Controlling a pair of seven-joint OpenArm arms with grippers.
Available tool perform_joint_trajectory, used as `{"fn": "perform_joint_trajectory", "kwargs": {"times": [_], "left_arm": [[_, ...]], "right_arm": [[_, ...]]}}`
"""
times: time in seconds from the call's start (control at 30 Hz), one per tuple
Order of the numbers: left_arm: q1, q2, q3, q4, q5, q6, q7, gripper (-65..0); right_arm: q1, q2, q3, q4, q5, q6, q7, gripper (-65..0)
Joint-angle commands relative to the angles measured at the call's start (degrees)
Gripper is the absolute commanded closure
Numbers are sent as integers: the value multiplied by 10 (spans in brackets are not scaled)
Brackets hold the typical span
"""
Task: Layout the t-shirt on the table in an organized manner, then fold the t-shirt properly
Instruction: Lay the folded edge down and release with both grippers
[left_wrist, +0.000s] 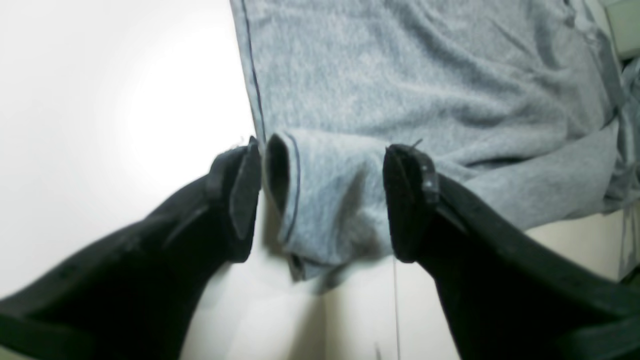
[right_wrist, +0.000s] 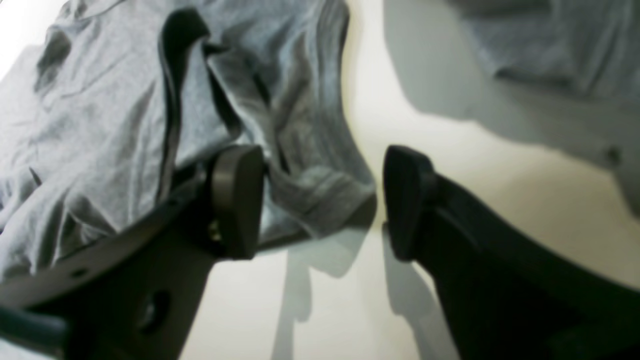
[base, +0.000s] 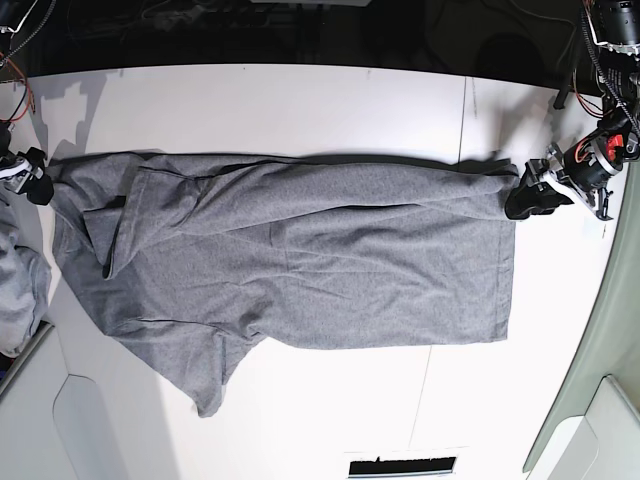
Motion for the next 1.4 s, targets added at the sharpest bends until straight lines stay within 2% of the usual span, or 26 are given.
{"fn": "perform_joint_trajectory", "kwargs": {"times": [0.0, 0.17, 0.4, 0.43, 0.47, 0.57, 0.6, 0.73, 0.9, 1.0, 1.2, 1.27, 1.37], "left_arm": [[-6, -5, -4, 0, 0, -5, -19, -408], [-8, 3, -3, -28, 30, -4, -40, -408], [-8, 3, 19, -49, 87, -4, -81, -402], [-7, 3, 30, -50, 98, -4, -83, -376], [-7, 3, 42, -50, 110, -4, -83, -316], [-7, 3, 71, -50, 134, -4, -82, -41], [-7, 3, 75, -50, 138, -5, -82, 0], [10, -2, 69, -24, 122, -42, -77, 0], [82, -21, 66, 88, 114, -42, -77, 0], [116, -34, 65, 129, 114, -17, -77, 0], [156, -39, 29, 150, 114, -22, -69, 0], [156, -39, 25, 150, 114, -38, -65, 0], [156, -38, 26, 150, 113, -40, -57, 0]], "right_arm": [[6, 10, 1, -4, 8, 2, 12, -373], [24, 10, -36, -64, -18, 1, 59, -373], [48, 10, -98, -110, -3, 1, 66, -364], [47, 10, -101, -108, -3, 1, 65, -328], [47, 10, -102, -107, -3, 1, 65, -265], [47, 10, -99, -106, -4, 2, 50, -8], [47, 10, -96, -105, -4, 3, 38, 0], [25, 10, -68, -82, 29, 14, -10, 0], [-46, 12, -20, -3, 80, 17, -41, 0], [-84, 13, -8, 42, 89, 17, -51, 0], [-157, 15, -8, 105, 89, 16, -51, 0], [-166, 14, -8, 108, 89, 16, -51, 0], [-171, 13, -8, 108, 89, 16, -51, 0]]}}
